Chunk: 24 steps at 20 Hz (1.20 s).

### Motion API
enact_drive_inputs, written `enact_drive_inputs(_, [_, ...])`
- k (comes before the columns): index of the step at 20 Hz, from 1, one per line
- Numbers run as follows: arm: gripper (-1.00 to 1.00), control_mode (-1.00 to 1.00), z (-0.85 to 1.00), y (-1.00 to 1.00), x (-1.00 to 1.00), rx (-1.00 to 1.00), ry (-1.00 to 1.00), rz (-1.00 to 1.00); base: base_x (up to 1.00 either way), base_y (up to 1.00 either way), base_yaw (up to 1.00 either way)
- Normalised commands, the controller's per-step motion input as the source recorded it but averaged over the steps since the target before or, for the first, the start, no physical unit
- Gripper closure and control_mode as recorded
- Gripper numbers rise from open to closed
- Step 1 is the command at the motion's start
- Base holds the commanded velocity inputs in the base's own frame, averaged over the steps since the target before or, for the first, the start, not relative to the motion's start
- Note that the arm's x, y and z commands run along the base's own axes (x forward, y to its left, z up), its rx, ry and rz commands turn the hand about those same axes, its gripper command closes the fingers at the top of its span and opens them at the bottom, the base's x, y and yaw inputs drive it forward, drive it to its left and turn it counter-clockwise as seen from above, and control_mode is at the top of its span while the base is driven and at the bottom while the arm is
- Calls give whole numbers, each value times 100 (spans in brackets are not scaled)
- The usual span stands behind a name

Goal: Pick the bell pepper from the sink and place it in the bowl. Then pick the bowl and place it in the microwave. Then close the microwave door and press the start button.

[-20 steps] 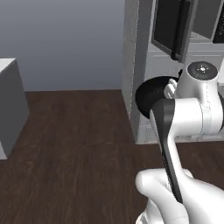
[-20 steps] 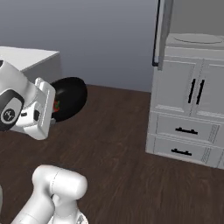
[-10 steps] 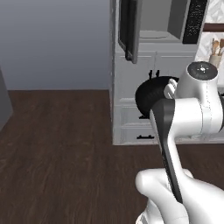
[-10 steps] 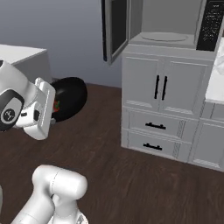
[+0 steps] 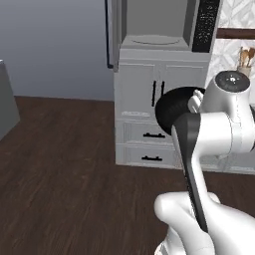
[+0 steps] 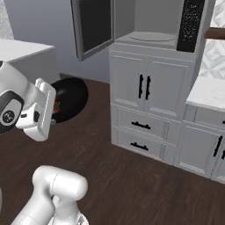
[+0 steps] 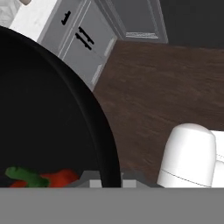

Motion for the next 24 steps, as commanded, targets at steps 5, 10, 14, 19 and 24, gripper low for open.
enact_drive_inputs(5, [100,100,0,0,0,0,0,0,53,-94,48])
enact_drive_inputs(10, [100,100,0,0,0,0,0,0,65,-81,44])
enact_drive_inputs(14, [100,100,0,0,0,0,0,0,52,-92,44])
enact_drive_inputs(19, [100,100,0,0,0,0,0,0,60,-82,34])
enact_drive_inputs(24, [100,100,0,0,0,0,0,0,42,-32,17])
